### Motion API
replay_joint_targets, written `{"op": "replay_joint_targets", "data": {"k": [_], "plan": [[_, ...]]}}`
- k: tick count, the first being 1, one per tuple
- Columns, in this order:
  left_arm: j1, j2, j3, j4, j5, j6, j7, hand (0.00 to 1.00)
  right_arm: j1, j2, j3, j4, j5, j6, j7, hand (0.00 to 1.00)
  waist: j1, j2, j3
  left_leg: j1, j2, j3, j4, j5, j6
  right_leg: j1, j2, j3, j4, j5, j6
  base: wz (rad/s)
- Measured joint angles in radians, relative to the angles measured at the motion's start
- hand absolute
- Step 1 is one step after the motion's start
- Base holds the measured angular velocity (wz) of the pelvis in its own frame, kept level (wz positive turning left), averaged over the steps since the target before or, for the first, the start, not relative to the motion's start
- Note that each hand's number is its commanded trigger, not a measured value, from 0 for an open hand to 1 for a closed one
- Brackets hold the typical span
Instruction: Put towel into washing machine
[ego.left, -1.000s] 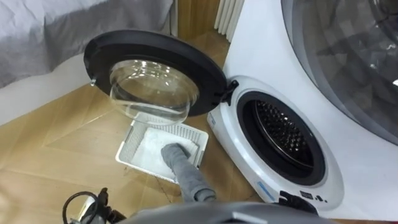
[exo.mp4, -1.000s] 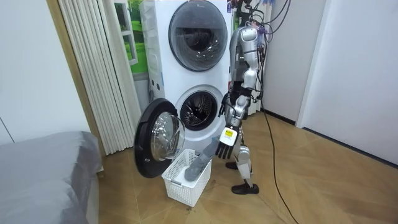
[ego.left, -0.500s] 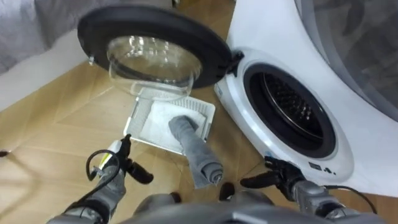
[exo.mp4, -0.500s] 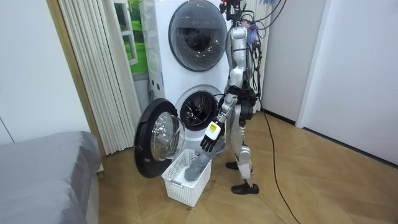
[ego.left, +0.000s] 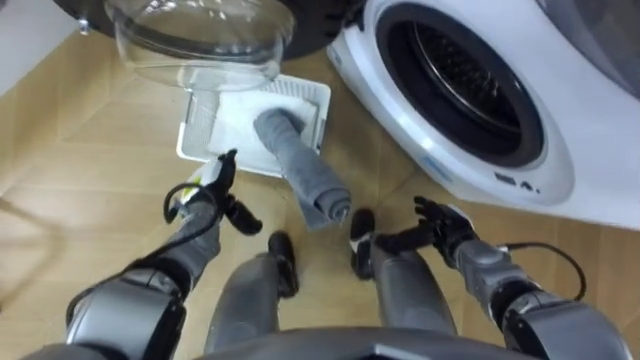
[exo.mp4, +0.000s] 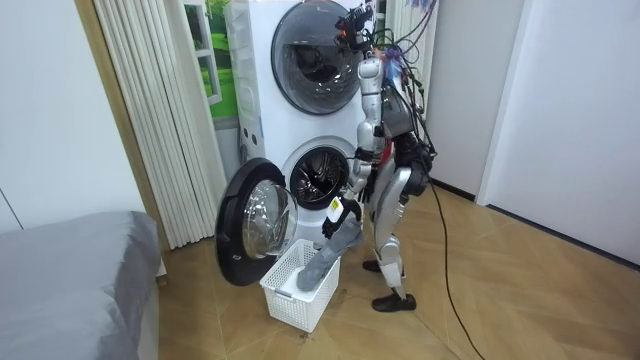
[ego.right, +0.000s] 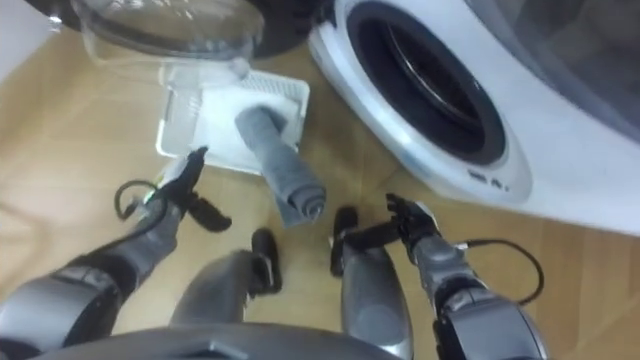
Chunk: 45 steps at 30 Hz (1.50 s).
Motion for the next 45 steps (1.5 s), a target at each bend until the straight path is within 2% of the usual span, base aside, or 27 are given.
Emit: {"op": "replay_joint_targets", "data": {"k": [1,3,6,10,13,15,21,29,32,39,42,43,44,45], "plan": [[-0.009,0.0,-0.006,0.0,0.009,0.001,0.0,0.0,-0.005,0.0,0.003,-0.004,0.005,0.0,0.001,0.0,-0.002,0.0,0.0004,-0.018,0.003,0.004,0.022,-0.01,0.002,-0.02,0.001,0.005,0.019,-0.009,-0.006,-0.23],[-0.045,0.005,-0.048,0.0,0.042,0.003,0.006,0.0,-0.022,-0.002,0.022,-0.041,0.034,0.0,-0.001,0.0,-0.02,0.004,0.0035,-0.096,0.019,0.007,0.121,-0.06,0.003,-0.109,0.005,0.017,0.117,-0.036,-0.016,-0.17],[-0.069,0.003,-0.076,-0.004,0.106,0.006,0.018,0.0,-0.027,0.0,0.026,-0.084,0.044,-0.011,0.002,0.0,-0.04,0.004,0.0057,-0.178,0.037,0.016,0.231,-0.098,0.004,-0.196,0.006,0.032,0.219,-0.066,-0.021,-0.15],[-0.097,0.007,-0.122,-0.006,0.196,0.011,0.032,0.0,-0.027,0.0,0.038,-0.137,0.098,-0.031,0.039,0.0,-0.08,0.004,0.0057,-0.264,0.043,0.036,0.314,-0.114,0.004,-0.299,0.008,0.068,0.314,-0.078,-0.017,-0.05],[-0.119,0.025,-0.186,-0.026,0.213,0.013,0.043,0.0,-0.042,-0.004,0.074,-0.163,0.161,-0.037,0.061,0.0,-0.107,0.005,0.0054,-0.339,0.068,0.042,0.382,-0.129,0.002,-0.378,0.009,0.067,0.367,-0.081,-0.024,-0.15],[-0.145,0.03,-0.219,-0.032,0.214,0.013,0.045,0.0,-0.049,-0.003,0.092,-0.175,0.216,-0.049,0.081,0.0,-0.127,0.005,0.0055,-0.385,0.074,0.039,0.425,-0.138,0.002,-0.421,0.011,0.063,0.405,-0.083,-0.039,0.0],[-0.196,0.03,-0.24,-0.053,0.214,0.009,0.051,0.0,-0.055,-0.011,0.112,-0.218,0.277,-0.068,0.099,0.0,-0.134,0.009,0.0047,-0.475,0.104,0.038,0.528,-0.174,-0.003,-0.518,0.021,0.062,0.5,-0.107,-0.057,-0.04],[-0.215,0.044,-0.297,-0.052,0.305,0.009,0.102,0.0,-0.058,-0.013,0.151,-0.294,0.278,-0.085,0.109,0.0,-0.183,0.01,0.0048,-0.567,0.105,0.012,0.591,-0.195,-0.02,-0.602,0.024,0.051,0.563,-0.133,-0.071,0.03],[-0.218,0.053,-0.323,-0.052,0.321,0.009,0.116,0.0,-0.058,-0.015,0.153,-0.313,0.292,-0.086,0.112,0.0,-0.19,0.008,0.0042,-0.592,0.105,0.006,0.602,-0.196,-0.021,-0.628,0.023,0.046,0.577,-0.137,-0.074,0.07],[-0.218,0.082,-0.415,-0.051,0.321,0.01,0.105,0.0,-0.059,-0.022,0.199,-0.348,0.344,-0.082,0.132,0.0,-0.212,0.004,0.0041,-0.628,0.111,-0.01,0.675,-0.242,-0.025,-0.663,0.024,0.04,0.648,-0.181,-0.079,0.0],[-0.218,0.087,-0.428,-0.051,0.32,0.011,0.083,0.02,-0.064,-0.022,0.199,-0.354,0.348,-0.082,0.141,0.0,-0.217,0.002,0.0033,-0.652,0.114,-0.014,0.683,-0.244,-0.023,-0.682,0.023,0.033,0.65,-0.183,-0.079,0.0],[-0.217,0.09,-0.435,-0.05,0.32,0.011,0.076,0.38,-0.067,-0.022,0.2,-0.354,0.35,-0.082,0.142,0.0,-0.216,0.002,0.0037,-0.654,0.117,-0.014,0.685,-0.246,-0.021,-0.685,0.024,0.031,0.65,-0.183,-0.08,-0.05],[-0.213,0.092,-0.443,-0.048,0.318,0.011,0.056,0.84,-0.072,-0.022,0.202,-0.351,0.352,-0.082,0.144,0.0,-0.216,0.0,0.0034,-0.656,0.121,-0.013,0.688,-0.249,-0.019,-0.686,0.024,0.028,0.651,-0.184,-0.081,-0.06],[-0.207,0.097,-0.455,-0.048,0.312,0.011,0.035,0.95,-0.075,-0.022,0.207,-0.349,0.352,-0.082,0.143,0.0,-0.216,-0.003,0.0022,-0.655,0.122,-0.013,0.688,-0.252,-0.02,-0.686,0.024,0.027,0.652,-0.187,-0.082,-0.05]]}}
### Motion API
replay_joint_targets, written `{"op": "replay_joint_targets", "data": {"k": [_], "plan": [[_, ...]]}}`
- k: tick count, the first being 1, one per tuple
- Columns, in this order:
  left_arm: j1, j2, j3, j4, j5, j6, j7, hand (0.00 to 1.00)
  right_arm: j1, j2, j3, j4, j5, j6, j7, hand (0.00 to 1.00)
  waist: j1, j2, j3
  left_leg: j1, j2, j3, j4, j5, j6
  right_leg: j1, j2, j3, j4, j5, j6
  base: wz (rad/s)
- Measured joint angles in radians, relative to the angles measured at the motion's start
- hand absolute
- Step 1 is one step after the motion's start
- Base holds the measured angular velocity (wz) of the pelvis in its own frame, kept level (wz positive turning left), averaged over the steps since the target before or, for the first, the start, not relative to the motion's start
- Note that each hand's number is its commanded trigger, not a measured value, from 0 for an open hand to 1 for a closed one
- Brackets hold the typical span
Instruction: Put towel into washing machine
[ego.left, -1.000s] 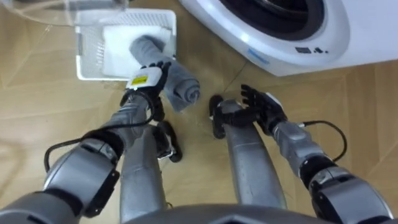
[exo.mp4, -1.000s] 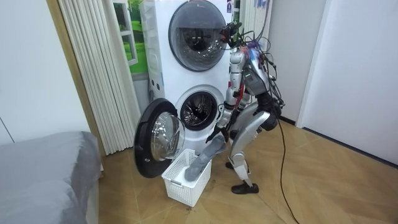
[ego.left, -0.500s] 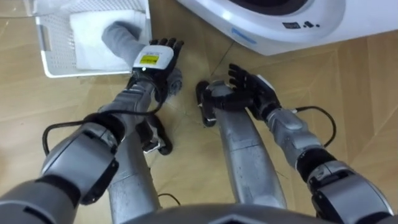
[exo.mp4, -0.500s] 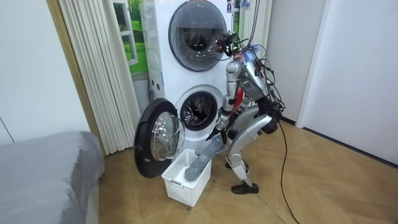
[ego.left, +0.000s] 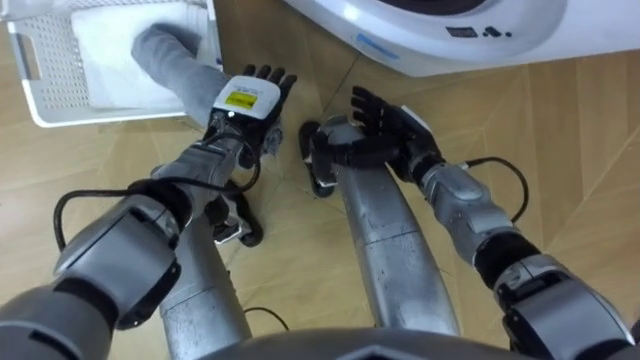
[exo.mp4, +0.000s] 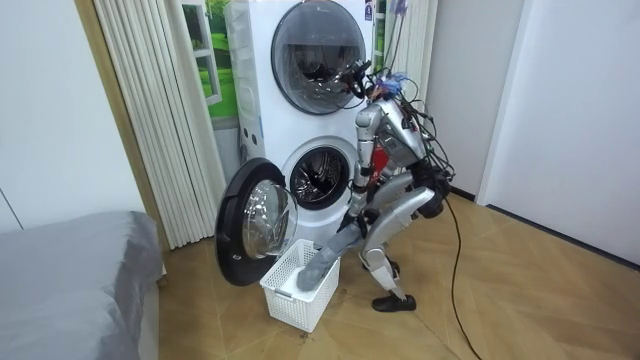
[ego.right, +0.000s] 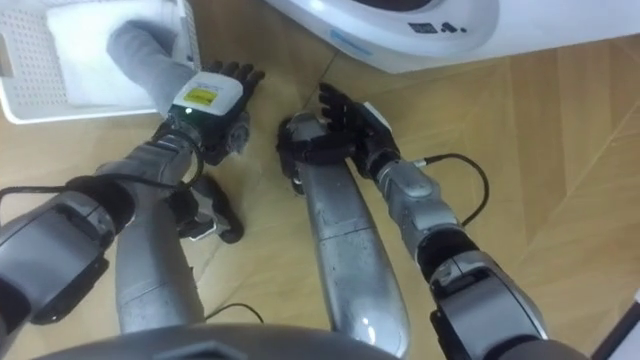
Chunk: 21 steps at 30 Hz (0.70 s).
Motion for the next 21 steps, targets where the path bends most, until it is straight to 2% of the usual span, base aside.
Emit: {"op": "replay_joint_targets", "data": {"k": [1,5,11,15,21], "plan": [[0.003,0.002,0.0,0.0,0.0,0.0,-0.011,1.0,0.0,0.0,0.002,0.001,0.0,0.0,0.0,0.0,0.0,-0.001,0.0,0.0,0.0,0.0,0.0,-0.001,0.0,0.0,0.0,0.0,0.0,-0.001,0.0,0.0],[0.022,0.008,-0.002,0.006,-0.002,0.007,-0.075,1.0,-0.003,0.006,0.003,0.008,0.001,0.0,0.002,0.0,-0.003,-0.014,-0.0003,0.001,0.001,0.0,-0.003,-0.002,0.0,0.0,0.0,-0.001,-0.001,-0.004,-0.001,0.0],[0.023,0.023,-0.038,0.009,-0.005,0.04,-0.132,1.0,-0.01,0.011,0.018,0.02,0.014,0.003,0.0,0.0,-0.007,-0.026,-0.0016,0.005,0.001,0.0,-0.005,-0.002,0.0,0.004,0.0,0.0,-0.002,-0.005,-0.002,0.0],[0.027,0.032,-0.04,0.009,-0.004,0.062,-0.177,1.0,-0.009,0.011,0.023,0.02,0.014,0.009,-0.005,0.0,-0.011,-0.034,-0.0053,0.01,0.001,0.0,-0.005,-0.002,0.0,0.009,0.001,0.0,-0.003,-0.005,-0.002,0.0],[0.034,0.035,-0.04,0.009,-0.004,0.07,-0.214,1.0,-0.008,0.012,0.032,0.04,0.026,0.009,-0.011,0.0,-0.01,-0.041,-0.0083,0.03,0.001,0.001,-0.014,-0.002,0.0,0.03,0.0,-0.001,-0.013,-0.004,-0.001,0.0]]}}
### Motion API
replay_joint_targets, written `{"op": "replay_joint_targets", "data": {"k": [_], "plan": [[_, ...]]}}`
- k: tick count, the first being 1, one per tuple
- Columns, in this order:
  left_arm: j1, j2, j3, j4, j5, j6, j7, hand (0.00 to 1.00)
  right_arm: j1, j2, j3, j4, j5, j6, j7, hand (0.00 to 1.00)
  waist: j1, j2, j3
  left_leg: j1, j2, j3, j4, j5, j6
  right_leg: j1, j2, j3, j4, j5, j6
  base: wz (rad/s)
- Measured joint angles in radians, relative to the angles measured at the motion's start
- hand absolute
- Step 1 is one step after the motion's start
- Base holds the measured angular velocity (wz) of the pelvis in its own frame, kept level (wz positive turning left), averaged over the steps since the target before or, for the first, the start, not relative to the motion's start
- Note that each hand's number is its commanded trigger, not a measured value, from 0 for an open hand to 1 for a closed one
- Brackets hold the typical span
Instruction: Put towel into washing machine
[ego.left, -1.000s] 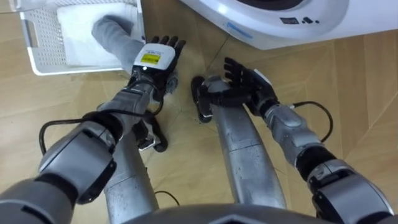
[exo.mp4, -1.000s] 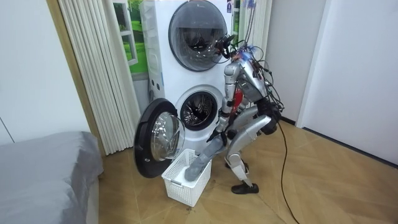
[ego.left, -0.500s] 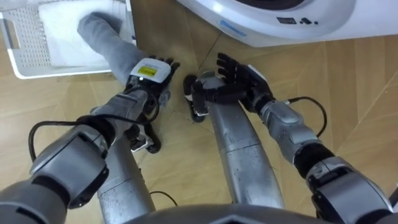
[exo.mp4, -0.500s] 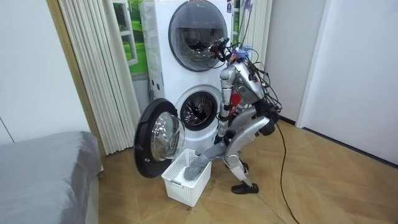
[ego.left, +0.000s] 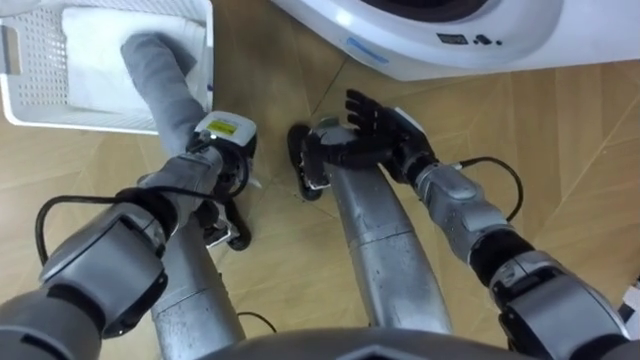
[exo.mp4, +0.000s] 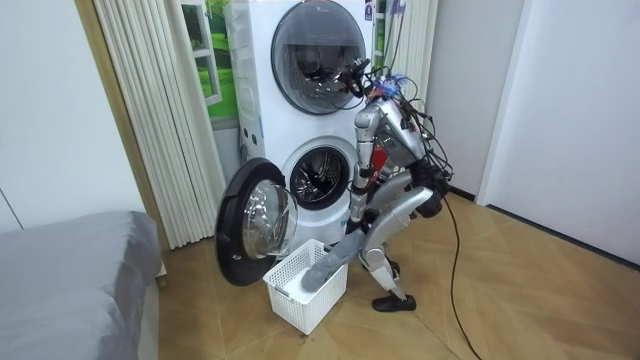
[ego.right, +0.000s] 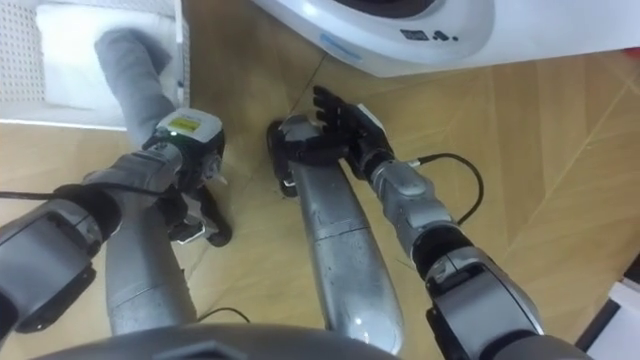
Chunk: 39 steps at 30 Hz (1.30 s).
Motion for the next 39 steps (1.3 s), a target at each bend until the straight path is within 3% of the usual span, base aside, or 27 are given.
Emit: {"op": "replay_joint_targets", "data": {"k": [6,11,14,22,27,28,30,31,33,37,39], "plan": [[0.021,-0.013,-0.037,0.005,-0.037,0.002,0.001,1.0,0.003,0.01,0.008,0.052,0.01,0.004,-0.001,0.0,-0.004,0.0,-0.0002,0.073,-0.001,0.003,-0.052,0.003,-0.001,0.077,-0.007,-0.013,-0.052,0.003,0.003,-0.02],[0.037,-0.026,-0.037,0.001,-0.044,-0.01,0.002,1.0,0.03,0.01,0.029,0.073,0.061,0.007,-0.006,0.0,0.023,0.001,-0.0005,0.141,-0.005,0.004,-0.105,0.005,-0.001,0.149,-0.013,-0.027,-0.104,0.007,0.007,-0.02],[0.039,-0.027,-0.033,-0.001,-0.08,-0.021,0.012,1.0,0.031,0.008,0.028,0.106,0.061,0.009,-0.012,0.0,0.033,0.001,-0.0006,0.188,-0.021,0.016,-0.156,0.021,0.006,0.194,-0.025,-0.027,-0.143,0.011,0.015,0.1],[0.065,-0.04,0.119,-0.001,-0.17,-0.089,0.132,1.0,0.083,-0.021,0.028,0.136,0.038,0.006,-0.037,0.0,0.11,0.007,-0.0013,0.342,-0.021,0.052,-0.273,0.056,0.016,0.354,-0.032,-0.044,-0.262,0.038,0.03,0.01],[0.063,-0.035,0.269,-0.06,-0.441,-0.125,0.186,1.0,0.086,-0.043,0.005,0.154,-0.027,-0.004,-0.046,0.0,0.151,0.022,0.0002,0.396,-0.037,0.056,-0.324,0.079,0.028,0.414,-0.051,-0.056,-0.312,0.055,0.044,0.06],[0.062,-0.037,0.279,-0.071,-0.475,-0.13,0.188,1.0,0.086,-0.046,0.005,0.154,-0.03,-0.006,-0.046,0.0,0.158,0.025,0.0014,0.401,-0.037,0.055,-0.329,0.081,0.029,0.42,-0.054,-0.059,-0.318,0.058,0.046,0.04],[0.086,-0.04,0.29,-0.141,-0.669,-0.15,0.197,1.0,0.09,-0.05,0.003,0.159,-0.059,-0.008,-0.05,0.0,0.167,0.041,-0.0008,0.42,-0.045,0.054,-0.35,0.09,0.034,0.443,-0.064,-0.068,-0.333,0.063,0.05,0.11],[0.091,-0.04,0.291,-0.159,-0.715,-0.152,0.196,1.0,0.09,-0.049,0.002,0.159,-0.064,-0.008,-0.052,0.0,0.172,0.041,-0.0006,0.424,-0.048,0.054,-0.353,0.091,0.034,0.446,-0.066,-0.067,-0.334,0.063,0.05,0.16],[0.105,-0.056,0.311,-0.242,-0.91,-0.154,0.16,1.0,0.105,-0.055,-0.017,0.152,-0.088,-0.009,-0.065,0.0,0.183,0.043,-0.0024,0.433,-0.066,0.051,-0.382,0.107,0.038,0.454,-0.083,-0.072,-0.347,0.066,0.054,0.19],[0.131,-0.078,0.324,-0.285,-1.21,-0.173,0.065,1.0,0.109,-0.048,-0.029,0.151,-0.154,-0.008,-0.072,0.0,0.188,0.041,-0.0037,0.45,-0.072,0.053,-0.407,0.117,0.038,0.47,-0.082,-0.069,-0.369,0.078,0.056,0.03],[0.168,-0.087,0.301,-0.313,-1.379,-0.173,-0.014,1.0,0.112,-0.043,-0.024,0.148,-0.161,-0.007,-0.074,0.0,0.188,0.036,-0.0131,0.456,-0.071,0.052,-0.418,0.121,0.038,0.48,-0.079,-0.074,-0.384,0.08,0.057,0.0]]}}
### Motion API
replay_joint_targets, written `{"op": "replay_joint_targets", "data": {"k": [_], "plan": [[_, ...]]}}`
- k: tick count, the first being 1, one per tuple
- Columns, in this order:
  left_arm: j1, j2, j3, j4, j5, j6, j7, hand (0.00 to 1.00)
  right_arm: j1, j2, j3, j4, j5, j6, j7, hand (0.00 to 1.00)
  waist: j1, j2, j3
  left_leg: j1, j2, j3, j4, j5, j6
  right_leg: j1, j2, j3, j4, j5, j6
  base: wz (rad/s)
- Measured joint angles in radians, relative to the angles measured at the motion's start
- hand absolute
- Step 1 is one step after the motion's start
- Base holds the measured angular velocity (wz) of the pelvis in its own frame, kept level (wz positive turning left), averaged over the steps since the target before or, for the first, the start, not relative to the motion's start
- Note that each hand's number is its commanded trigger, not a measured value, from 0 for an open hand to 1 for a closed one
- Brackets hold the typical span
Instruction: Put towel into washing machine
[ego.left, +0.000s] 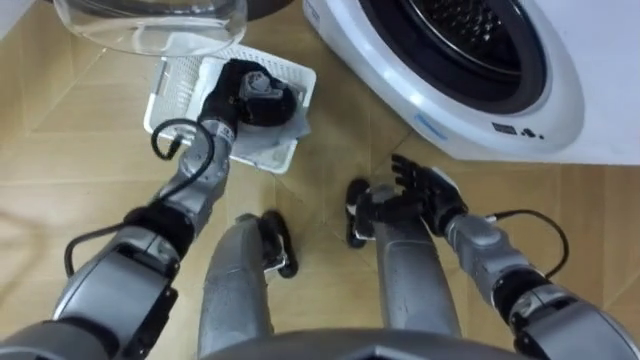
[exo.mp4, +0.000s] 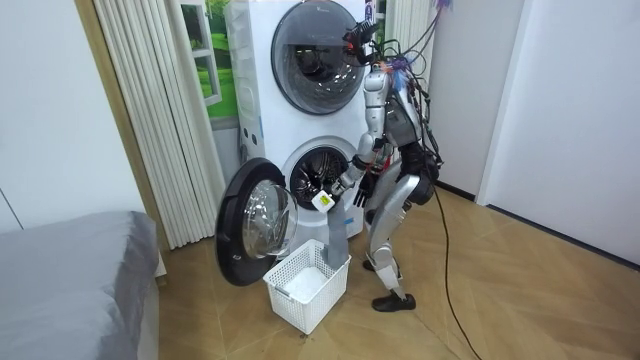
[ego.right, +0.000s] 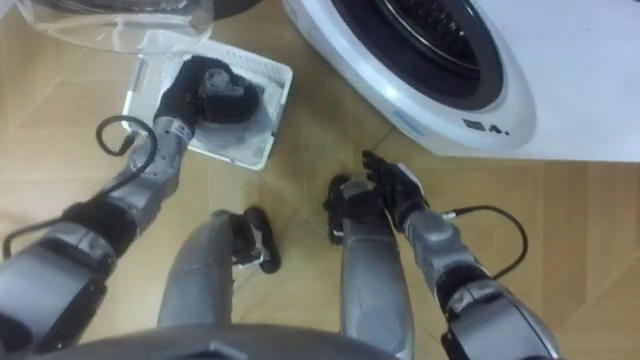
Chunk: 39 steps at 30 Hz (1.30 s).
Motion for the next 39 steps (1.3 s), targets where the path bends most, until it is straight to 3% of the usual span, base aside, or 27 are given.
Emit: {"op": "replay_joint_targets", "data": {"k": [3,8,11,16,18,27,32,37,39], "plan": [[0.03,-0.017,-0.033,-0.006,-0.156,0.004,-0.094,1.0,0.006,0.005,-0.002,-0.007,-0.004,0.007,-0.005,0.0,-0.002,0.0,-0.0047,-0.001,0.0,-0.01,0.0,0.001,-0.001,0.012,0.0,-0.018,-0.012,0.004,-0.002,0.07],[0.078,-0.008,-0.032,-0.024,-0.273,0.012,-0.215,1.0,0.02,0.012,-0.016,-0.034,-0.066,0.007,-0.001,0.0,0.016,0.003,-0.0223,0.011,0.001,-0.016,-0.003,0.002,0.0,0.026,0.001,-0.02,-0.019,0.006,-0.001,0.02],[0.1,-0.005,-0.033,-0.06,-0.351,0.02,-0.27,1.0,0.021,0.019,-0.028,-0.036,-0.094,0.015,0.003,0.0,0.03,0.003,-0.0242,0.011,0.0,-0.025,-0.012,0.014,0.003,0.035,0.001,-0.024,-0.034,0.014,0.004,0.08],[0.126,-0.015,-0.033,-0.098,-0.525,0.067,-0.352,1.0,0.034,0.037,-0.029,-0.045,-0.112,0.029,0.018,0.0,0.038,0.0,-0.0261,0.039,-0.005,-0.033,-0.054,0.039,0.005,0.079,0.001,-0.047,-0.09,0.042,0.005,0.05],[0.137,-0.022,-0.043,-0.104,-0.578,0.098,-0.39,1.0,0.053,0.038,-0.03,-0.058,-0.111,0.03,0.018,0.0,0.037,-0.006,-0.032,0.054,-0.006,-0.038,-0.075,0.048,0.003,0.099,0.004,-0.053,-0.118,0.053,0.005,0.02],[0.14,-0.021,-0.043,-0.113,-0.593,0.16,-0.445,1.0,0.079,0.036,-0.074,-0.079,-0.128,0.057,0.02,0.0,0.051,0.003,-0.0358,0.059,-0.001,-0.051,-0.093,0.058,-0.003,0.117,0.02,-0.073,-0.152,0.068,-0.002,0.01],[0.152,-0.028,-0.044,-0.124,-0.643,0.17,-0.447,1.0,0.077,0.033,-0.088,-0.078,-0.138,0.064,0.014,0.0,0.053,0.027,-0.038,0.065,0.001,-0.042,-0.098,0.058,-0.003,0.118,0.02,-0.064,-0.15,0.068,-0.002,-0.02],[0.156,-0.036,-0.045,-0.124,-0.661,0.183,-0.449,1.0,0.076,0.037,-0.086,-0.081,-0.138,0.074,0.004,0.0,0.051,0.03,-0.037,0.084,-0.001,-0.032,-0.108,0.06,-0.006,0.125,0.024,-0.051,-0.151,0.068,-0.002,-0.05],[0.157,-0.038,-0.059,-0.124,-0.659,0.19,-0.457,1.0,0.079,0.035,-0.086,-0.096,-0.14,0.096,0.004,0.0,0.054,0.03,-0.0371,0.085,0.001,-0.029,-0.109,0.061,-0.008,0.129,0.033,-0.048,-0.161,0.07,-0.003,-0.06]]}}
